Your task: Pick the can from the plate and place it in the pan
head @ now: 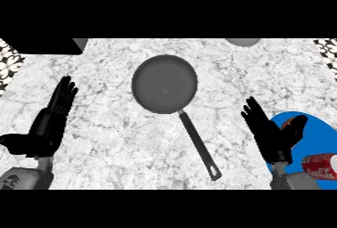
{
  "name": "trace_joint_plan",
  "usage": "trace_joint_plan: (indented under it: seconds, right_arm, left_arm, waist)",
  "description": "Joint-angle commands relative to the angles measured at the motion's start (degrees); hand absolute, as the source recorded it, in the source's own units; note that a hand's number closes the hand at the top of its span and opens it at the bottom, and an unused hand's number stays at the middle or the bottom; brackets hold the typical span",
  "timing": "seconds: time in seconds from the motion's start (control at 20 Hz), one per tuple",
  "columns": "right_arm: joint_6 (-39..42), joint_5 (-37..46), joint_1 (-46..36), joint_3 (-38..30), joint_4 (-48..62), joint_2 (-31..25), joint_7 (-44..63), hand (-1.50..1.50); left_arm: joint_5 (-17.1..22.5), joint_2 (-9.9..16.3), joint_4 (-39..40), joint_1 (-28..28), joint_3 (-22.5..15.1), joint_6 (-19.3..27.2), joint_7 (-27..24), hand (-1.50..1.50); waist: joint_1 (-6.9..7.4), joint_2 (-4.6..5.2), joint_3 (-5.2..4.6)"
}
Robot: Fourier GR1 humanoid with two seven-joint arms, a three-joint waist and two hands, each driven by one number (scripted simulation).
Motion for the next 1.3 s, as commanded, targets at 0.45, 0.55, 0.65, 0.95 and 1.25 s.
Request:
trace_joint_plan:
  seconds: [0.45,0.55,0.65,0.95,1.25]
  right_arm:
    - [-24.81,4.63,8.87,-28.03,1.16,-15.97,1.48,-1.5]
    - [-23.98,4.74,16.64,-27.56,-4.27,-17.64,5.26,-1.5]
    - [-20.52,6.91,24.7,-26.67,-8.8,-22.77,8.36,-1.5]
    - [-10.49,9.59,35.06,-27.36,-19.98,-36.55,17.57,-1.5]
    - [0.78,4.15,30.2,-28.72,-24.11,-44.13,27.71,-1.5]
  left_arm:
    - [-7.02,4.7,4.27,9.37,-2.11,3.87,7.88,0.0]
    - [-8.15,5.4,1.58,10.59,-3.19,4.09,9.65,0.0]
    - [-7.8,5.19,0.83,11.0,-2.51,4.25,9.27,0.0]
    - [-8.76,4.94,-2.09,10.94,-3.75,4.03,11.54,0.0]
    - [-8.0,5.84,-0.44,7.2,-2.19,0.8,12.6,0.0]
  waist:
    - [-7.08,-1.35,-1.08]
    - [-5.46,-1.32,-1.06]
    - [-5.04,-1.16,-1.12]
    - [-3.98,-0.9,-1.14]
    - [-2.29,-0.42,-1.07]
